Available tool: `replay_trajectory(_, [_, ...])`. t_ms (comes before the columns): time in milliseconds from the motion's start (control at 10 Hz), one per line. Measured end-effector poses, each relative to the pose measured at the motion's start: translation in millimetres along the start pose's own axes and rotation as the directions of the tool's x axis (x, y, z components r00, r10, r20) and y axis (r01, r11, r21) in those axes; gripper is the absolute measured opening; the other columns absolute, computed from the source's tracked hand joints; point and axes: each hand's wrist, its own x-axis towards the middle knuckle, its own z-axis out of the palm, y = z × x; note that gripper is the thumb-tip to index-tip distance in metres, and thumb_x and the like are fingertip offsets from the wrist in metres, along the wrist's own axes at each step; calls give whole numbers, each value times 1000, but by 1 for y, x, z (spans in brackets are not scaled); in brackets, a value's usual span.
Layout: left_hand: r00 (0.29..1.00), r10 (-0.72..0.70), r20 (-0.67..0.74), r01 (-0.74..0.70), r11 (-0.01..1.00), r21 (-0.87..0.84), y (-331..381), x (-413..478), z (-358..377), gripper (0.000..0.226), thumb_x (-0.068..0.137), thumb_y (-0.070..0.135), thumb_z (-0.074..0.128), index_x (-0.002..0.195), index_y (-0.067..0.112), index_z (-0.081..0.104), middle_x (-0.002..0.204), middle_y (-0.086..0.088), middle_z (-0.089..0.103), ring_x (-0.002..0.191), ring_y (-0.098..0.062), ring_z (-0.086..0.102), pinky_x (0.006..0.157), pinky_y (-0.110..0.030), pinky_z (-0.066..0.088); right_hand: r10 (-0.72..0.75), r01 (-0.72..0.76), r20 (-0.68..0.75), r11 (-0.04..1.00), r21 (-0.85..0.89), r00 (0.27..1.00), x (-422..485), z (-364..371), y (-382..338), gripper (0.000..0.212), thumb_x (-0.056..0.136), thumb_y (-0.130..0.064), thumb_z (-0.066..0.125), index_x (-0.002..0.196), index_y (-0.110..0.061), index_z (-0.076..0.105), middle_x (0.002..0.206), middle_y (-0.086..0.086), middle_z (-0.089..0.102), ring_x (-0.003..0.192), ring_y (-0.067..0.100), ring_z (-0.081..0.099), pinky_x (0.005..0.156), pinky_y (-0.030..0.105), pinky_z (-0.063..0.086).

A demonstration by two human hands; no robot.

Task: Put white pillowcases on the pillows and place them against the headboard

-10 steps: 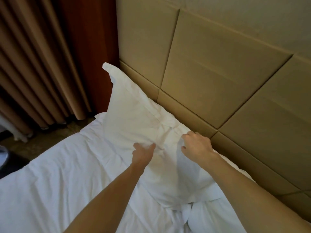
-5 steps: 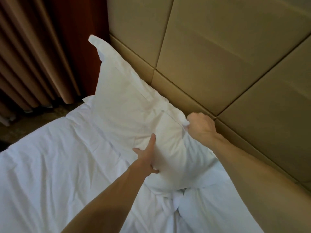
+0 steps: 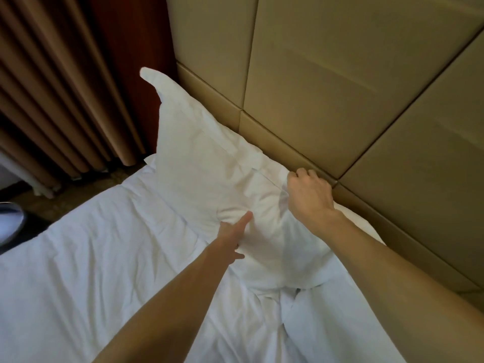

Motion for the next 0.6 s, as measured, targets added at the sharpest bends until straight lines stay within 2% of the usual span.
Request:
replay_trajectory(100, [988,139,-73,-120,968,221,13,-24,-6,63,79,51,76,124,15,50,107,3,57,110,-24,53,92,-44,52,-81,74,79,994,86,994,1,-10,0,21,89,-17,56,109,-16,55,111,8,57,102,27,54,78,37,44])
replay_trajectory(200, [955,294,-41,-238,842,485,23,-50,-11,45,88,37,71,125,16,55,109,4,55,96,-14,53,74,-26,46,-133,121,192,990,68,972,-1,-20,3,23,91,-20,51,114,-17,56,118,8,54,109,28,51,84,39,43])
replay_trajectory(300, [938,343,-43,-217,680,700,25,-67,-31,74,88,46,68,145,7,40,145,-8,48,130,-25,48,98,-31,41,-153,152,241,988,25,958,-11,-19,-4,28,90,-20,52,117,-17,56,124,9,53,117,30,46,90,40,40])
replay_trajectory(400, [940,337,-47,-83,362,928,13,-75,-58,85,84,62,63,147,14,34,148,-11,45,132,-31,47,105,-42,39,-187,191,235,982,6,954,-28,-11,-20,31,86,-16,53,116,-15,56,125,11,52,119,31,44,98,42,37])
replay_trajectory(500, [909,415,-34,10,59,998,-1,-83,-92,74,85,63,58,141,18,41,135,-12,51,122,-32,52,99,-43,41,-260,259,205,965,34,944,-50,-4,-43,32,84,-15,55,116,-15,56,126,12,50,117,33,44,101,43,35])
replay_trajectory(600, [892,446,-69,65,26,998,-25,-102,-129,62,87,60,55,134,20,47,128,-9,54,116,-30,54,94,-41,40,-353,359,320,932,43,879,-70,3,-76,35,86,-18,53,121,-15,57,128,12,50,120,33,45,102,43,35])
